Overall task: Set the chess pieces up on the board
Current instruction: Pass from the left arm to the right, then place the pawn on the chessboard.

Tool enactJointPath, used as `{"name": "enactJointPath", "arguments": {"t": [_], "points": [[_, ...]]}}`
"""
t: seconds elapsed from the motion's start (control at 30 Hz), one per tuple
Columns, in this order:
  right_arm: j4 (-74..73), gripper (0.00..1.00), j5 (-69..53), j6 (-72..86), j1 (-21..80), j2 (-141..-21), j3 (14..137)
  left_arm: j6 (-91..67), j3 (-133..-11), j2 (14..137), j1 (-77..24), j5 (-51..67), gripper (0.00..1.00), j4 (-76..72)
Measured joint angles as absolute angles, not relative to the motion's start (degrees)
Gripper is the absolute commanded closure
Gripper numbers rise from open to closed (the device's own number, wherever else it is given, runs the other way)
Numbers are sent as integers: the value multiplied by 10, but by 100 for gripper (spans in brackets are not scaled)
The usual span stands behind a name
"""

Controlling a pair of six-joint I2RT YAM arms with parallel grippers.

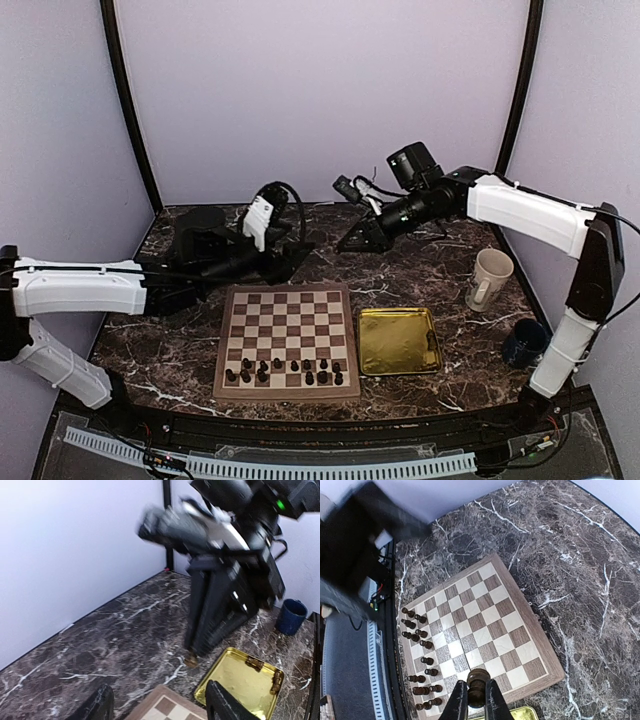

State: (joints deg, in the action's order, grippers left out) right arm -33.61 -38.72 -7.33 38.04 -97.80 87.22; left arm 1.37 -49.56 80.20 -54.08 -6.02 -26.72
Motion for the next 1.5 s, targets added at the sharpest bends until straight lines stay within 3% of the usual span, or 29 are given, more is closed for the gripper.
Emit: {"name": "enactJointPath", "arguments": {"t": [0.13,0.33,0.73,0.87,0.97,1.27,1.5], "points": [[-367,93,-327,-110,436,-1021,908,5,-512,705,-472,-96,34,-155],[-417,93,-239,-154,520,-1107,980,-8,-510,692,-393,-131,34,-79],[-515,93,-125,-212,608,-1263,1063,-19,-497,672,-343,-116,35,-32],[-529,78,-105,-220,619,-1278,1081,-20,-497,672,-335,-110,35,-30],[-532,71,-93,-223,622,-1282,1092,-20,-497,672,-335,-109,35,-29],[-542,67,-96,-223,611,-1243,1064,-17,-502,705,-335,-88,38,-8],[-501,67,-143,-234,515,-1059,920,-17,-573,790,-335,-3,59,72]]}}
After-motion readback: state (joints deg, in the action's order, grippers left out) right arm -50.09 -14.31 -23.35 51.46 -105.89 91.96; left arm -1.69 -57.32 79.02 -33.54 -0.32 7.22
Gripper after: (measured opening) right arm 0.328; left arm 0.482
